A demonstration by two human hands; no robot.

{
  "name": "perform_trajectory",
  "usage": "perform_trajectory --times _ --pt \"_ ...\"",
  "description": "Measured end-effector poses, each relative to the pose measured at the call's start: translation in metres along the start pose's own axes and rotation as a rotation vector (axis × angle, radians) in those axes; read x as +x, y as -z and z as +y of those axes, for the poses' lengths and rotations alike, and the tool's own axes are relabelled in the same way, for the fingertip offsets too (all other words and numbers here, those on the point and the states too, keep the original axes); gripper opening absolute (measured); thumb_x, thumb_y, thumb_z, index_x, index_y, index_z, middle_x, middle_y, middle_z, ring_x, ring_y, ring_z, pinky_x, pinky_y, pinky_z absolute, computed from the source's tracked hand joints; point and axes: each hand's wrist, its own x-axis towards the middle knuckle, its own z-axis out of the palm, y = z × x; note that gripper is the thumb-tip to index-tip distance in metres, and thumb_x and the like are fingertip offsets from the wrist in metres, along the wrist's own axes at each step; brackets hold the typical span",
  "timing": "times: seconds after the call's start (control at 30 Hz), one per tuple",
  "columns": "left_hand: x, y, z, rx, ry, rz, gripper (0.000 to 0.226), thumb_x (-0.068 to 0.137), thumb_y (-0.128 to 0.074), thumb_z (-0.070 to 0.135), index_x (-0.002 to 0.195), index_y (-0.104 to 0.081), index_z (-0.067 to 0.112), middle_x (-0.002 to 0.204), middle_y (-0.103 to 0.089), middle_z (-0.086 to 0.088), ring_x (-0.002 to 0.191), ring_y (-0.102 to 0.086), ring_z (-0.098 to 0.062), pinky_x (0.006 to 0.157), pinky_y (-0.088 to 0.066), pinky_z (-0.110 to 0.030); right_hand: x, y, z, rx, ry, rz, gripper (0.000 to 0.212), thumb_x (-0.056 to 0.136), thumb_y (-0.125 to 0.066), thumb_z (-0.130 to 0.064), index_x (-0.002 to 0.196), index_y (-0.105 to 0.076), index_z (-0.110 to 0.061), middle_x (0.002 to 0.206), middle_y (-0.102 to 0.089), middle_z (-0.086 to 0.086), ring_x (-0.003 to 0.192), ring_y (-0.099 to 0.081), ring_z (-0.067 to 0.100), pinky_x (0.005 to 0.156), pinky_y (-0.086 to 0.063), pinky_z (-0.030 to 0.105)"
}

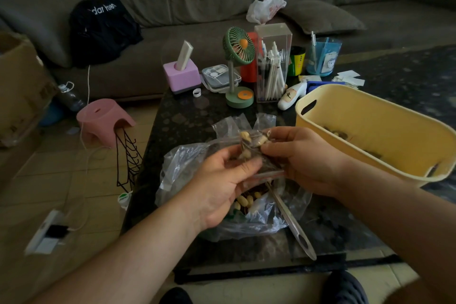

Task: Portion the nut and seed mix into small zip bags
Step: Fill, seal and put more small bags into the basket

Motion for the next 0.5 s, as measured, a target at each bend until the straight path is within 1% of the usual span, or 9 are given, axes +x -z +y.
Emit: perform_trajectory --times 0.1,0.17,0.2,0.27,0.33,0.37,0.4,0.47,0.5 --pt "0.0012 -0.0003 -0.0032 0.021 0.042 0.02 0.032 0.099 -0.061 -0.004 0.129 -0.066 0.006 0.117 -0.078 -0.017 0.107 -0.077 -0.029 0.084 -0.065 -0.032 -0.0011 -0.001 0.0004 0.024 -0.006 -0.033 0.03 0.096 -0.061 0.003 0.125 -0.067 -0.003 0.117 -0.074 0.024 0.108 -0.073 0.038 0.094 -0.06 0.051" --pt "0.0012 -0.0013 -0.0016 0.002 0.061 0.021 0.032 0.101 -0.058 -0.005 0.128 -0.068 0.008 0.116 -0.079 -0.016 0.104 -0.078 -0.028 0.081 -0.064 -0.03 -0.001 -0.002 0.0022 0.01 0.018 -0.055 0.038 0.092 -0.065 0.006 0.128 -0.065 -0.005 0.116 -0.075 0.021 0.107 -0.074 0.035 0.092 -0.061 0.046" --pt "0.0012 -0.0018 -0.0007 -0.01 0.068 0.021 0.031 0.1 -0.058 -0.005 0.126 -0.069 0.009 0.113 -0.079 -0.014 0.098 -0.079 -0.025 0.077 -0.063 -0.029 -0.0005 -0.0023 0.0033 0.0 0.035 -0.053 0.041 0.091 -0.066 0.009 0.129 -0.064 -0.006 0.115 -0.075 0.02 0.107 -0.074 0.034 0.091 -0.062 0.044" --pt "0.0019 -0.0018 0.0001 -0.031 0.075 0.032 0.031 0.099 -0.057 -0.005 0.12 -0.073 0.013 0.104 -0.08 -0.009 0.081 -0.076 -0.015 0.067 -0.057 -0.024 0.0008 -0.003 0.0043 -0.017 0.057 -0.032 0.045 0.089 -0.068 0.012 0.13 -0.064 -0.007 0.115 -0.075 0.021 0.107 -0.075 0.034 0.089 -0.063 0.042" --pt "0.0023 -0.0028 0.0 -0.054 0.068 0.041 0.032 0.098 -0.057 -0.006 0.116 -0.074 0.015 0.098 -0.079 -0.006 0.072 -0.073 -0.01 0.059 -0.053 -0.021 0.0017 -0.0035 0.005 -0.025 0.072 -0.015 0.046 0.088 -0.069 0.013 0.129 -0.064 -0.006 0.117 -0.074 0.023 0.107 -0.074 0.035 0.089 -0.063 0.043" --pt "0.0021 -0.0034 -0.0001 -0.058 0.054 0.041 0.032 0.097 -0.059 -0.005 0.116 -0.074 0.015 0.098 -0.079 -0.006 0.073 -0.074 -0.01 0.059 -0.053 -0.021 0.0022 -0.0034 0.0054 -0.023 0.082 -0.005 0.044 0.088 -0.068 0.013 0.128 -0.065 -0.006 0.117 -0.074 0.023 0.107 -0.074 0.035 0.09 -0.062 0.044" --pt "0.0016 -0.0037 -0.0005 -0.048 0.032 0.04 0.031 0.095 -0.063 -0.002 0.118 -0.073 0.016 0.101 -0.08 -0.006 0.078 -0.075 -0.012 0.064 -0.055 -0.023 0.0022 -0.0032 0.0056 -0.02 0.092 0.006 0.041 0.09 -0.068 0.012 0.127 -0.066 -0.005 0.116 -0.074 0.023 0.107 -0.074 0.036 0.091 -0.062 0.046" --pt "-0.0003 -0.0042 -0.0015 -0.031 -0.025 0.042 0.039 0.087 -0.072 0.006 0.125 -0.07 0.015 0.111 -0.08 -0.007 0.094 -0.076 -0.017 0.082 -0.057 -0.029 0.0029 -0.0021 0.0062 -0.021 0.103 0.026 0.036 0.092 -0.067 0.008 0.126 -0.066 -0.004 0.114 -0.076 0.021 0.109 -0.074 0.036 0.098 -0.058 0.052" --pt "-0.0013 -0.0054 -0.0014 -0.036 -0.047 0.047 0.041 0.087 -0.071 0.006 0.127 -0.069 0.013 0.115 -0.079 -0.009 0.101 -0.076 -0.02 0.089 -0.058 -0.032 0.003 -0.0015 0.0061 -0.009 0.099 0.033 0.036 0.092 -0.067 0.007 0.127 -0.065 -0.004 0.114 -0.076 0.021 0.11 -0.073 0.036 0.101 -0.057 0.053"
